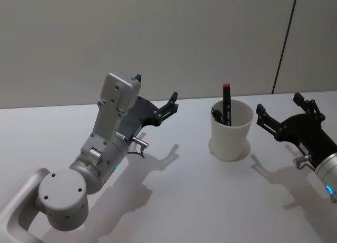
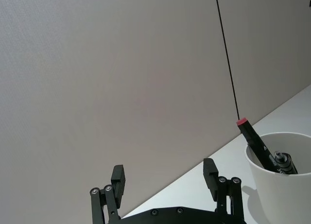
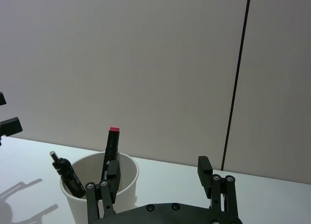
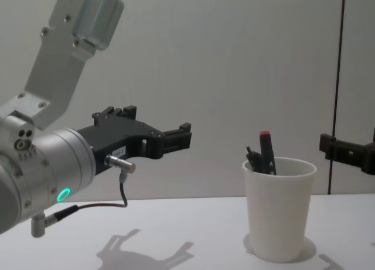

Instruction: Place the pen into the pen holder.

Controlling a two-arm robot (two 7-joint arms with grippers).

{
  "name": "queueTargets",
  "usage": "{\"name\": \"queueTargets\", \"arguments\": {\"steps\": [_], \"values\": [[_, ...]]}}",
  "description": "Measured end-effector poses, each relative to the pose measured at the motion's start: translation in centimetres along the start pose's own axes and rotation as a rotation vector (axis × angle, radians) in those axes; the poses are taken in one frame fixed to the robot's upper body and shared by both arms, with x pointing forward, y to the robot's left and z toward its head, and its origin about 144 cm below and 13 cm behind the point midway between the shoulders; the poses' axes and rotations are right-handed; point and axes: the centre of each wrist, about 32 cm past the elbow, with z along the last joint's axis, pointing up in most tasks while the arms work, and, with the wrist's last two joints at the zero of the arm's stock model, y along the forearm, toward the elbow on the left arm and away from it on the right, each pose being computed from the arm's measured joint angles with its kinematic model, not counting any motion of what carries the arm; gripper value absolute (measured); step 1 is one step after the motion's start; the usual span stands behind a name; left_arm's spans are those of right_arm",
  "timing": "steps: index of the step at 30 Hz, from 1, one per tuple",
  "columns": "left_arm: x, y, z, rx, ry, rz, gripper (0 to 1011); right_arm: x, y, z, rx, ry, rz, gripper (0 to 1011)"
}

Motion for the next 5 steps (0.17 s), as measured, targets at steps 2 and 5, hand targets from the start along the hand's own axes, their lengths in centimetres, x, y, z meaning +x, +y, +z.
{"name": "queueTargets", "arguments": {"steps": [2,5], "values": [[0.0,0.0,0.0,0.0,0.0,0.0,1001,0.0,0.0,0.0,0.0,0.0,0.0,1001],[0.0,0.0,0.0,0.0,0.0,0.0,1001,0.0,0.0,0.0,0.0,0.0,0.0,1001]]}}
